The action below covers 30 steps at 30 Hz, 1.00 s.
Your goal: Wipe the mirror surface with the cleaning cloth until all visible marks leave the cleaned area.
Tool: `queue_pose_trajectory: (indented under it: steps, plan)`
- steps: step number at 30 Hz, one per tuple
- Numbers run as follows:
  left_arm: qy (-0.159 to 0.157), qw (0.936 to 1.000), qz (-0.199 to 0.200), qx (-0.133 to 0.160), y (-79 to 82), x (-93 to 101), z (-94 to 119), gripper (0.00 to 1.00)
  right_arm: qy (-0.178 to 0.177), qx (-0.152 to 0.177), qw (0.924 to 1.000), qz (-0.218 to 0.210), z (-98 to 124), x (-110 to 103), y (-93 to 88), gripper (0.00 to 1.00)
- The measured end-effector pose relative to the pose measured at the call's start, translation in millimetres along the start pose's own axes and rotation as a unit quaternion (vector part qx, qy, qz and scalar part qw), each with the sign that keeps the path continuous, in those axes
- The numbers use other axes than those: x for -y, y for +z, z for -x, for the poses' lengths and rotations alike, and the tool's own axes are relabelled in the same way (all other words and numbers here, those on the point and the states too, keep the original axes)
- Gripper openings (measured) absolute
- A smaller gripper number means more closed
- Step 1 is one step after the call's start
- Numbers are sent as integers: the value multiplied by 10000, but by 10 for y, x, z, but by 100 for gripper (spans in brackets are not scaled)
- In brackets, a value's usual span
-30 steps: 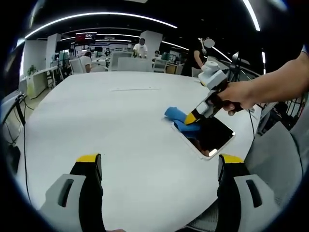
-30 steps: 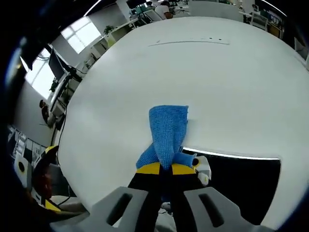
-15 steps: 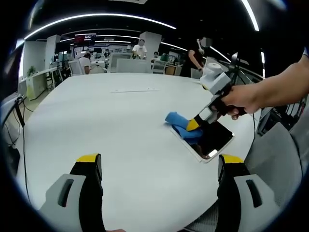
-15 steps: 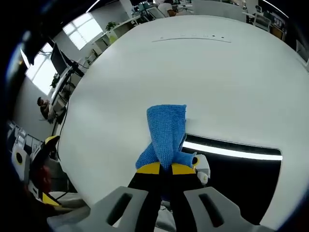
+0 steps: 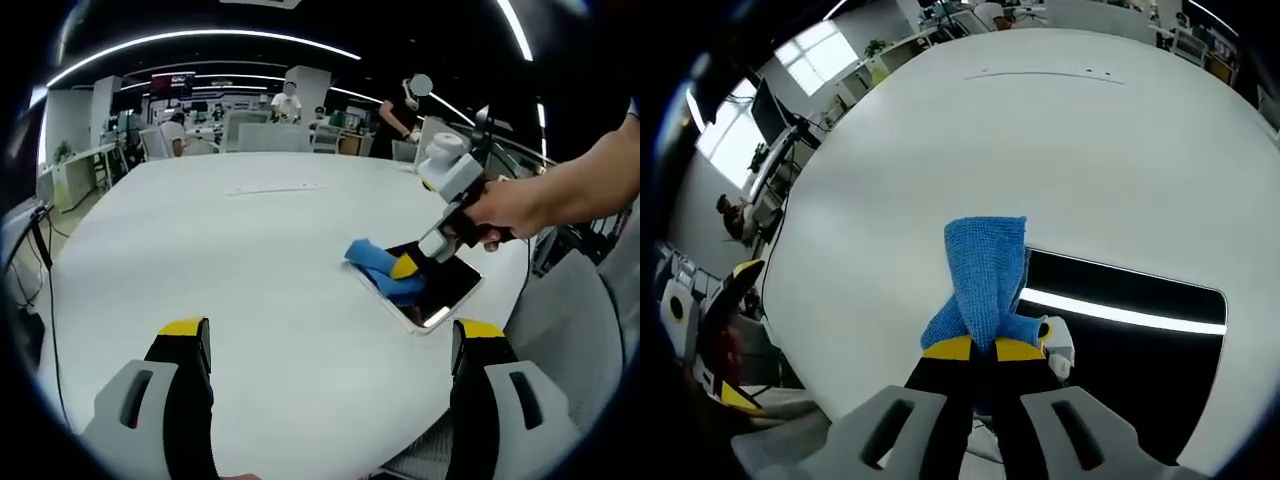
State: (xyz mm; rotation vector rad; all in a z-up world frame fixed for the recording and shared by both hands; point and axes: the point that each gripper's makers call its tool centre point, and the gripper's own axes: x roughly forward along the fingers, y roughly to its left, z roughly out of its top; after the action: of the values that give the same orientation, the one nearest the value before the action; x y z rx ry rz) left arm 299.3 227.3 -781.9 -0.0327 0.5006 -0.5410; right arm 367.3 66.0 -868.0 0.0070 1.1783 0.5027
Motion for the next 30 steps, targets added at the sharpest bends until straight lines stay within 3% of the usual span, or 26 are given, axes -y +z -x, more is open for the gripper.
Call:
queue_pose_trajectory:
  steps: [7,11,30]
  plan:
    - [18,10000,-9,31,17,1,24,99,-74,16,10000,44,2,-11,-17,0]
    - [29,10000,7,34,3,12,34,99,-148,27,9994,314,14,-11,-26,0]
    - [33,10000,-38,15,11,55,46,99,-186,112,9996,175,79,147,-70,0]
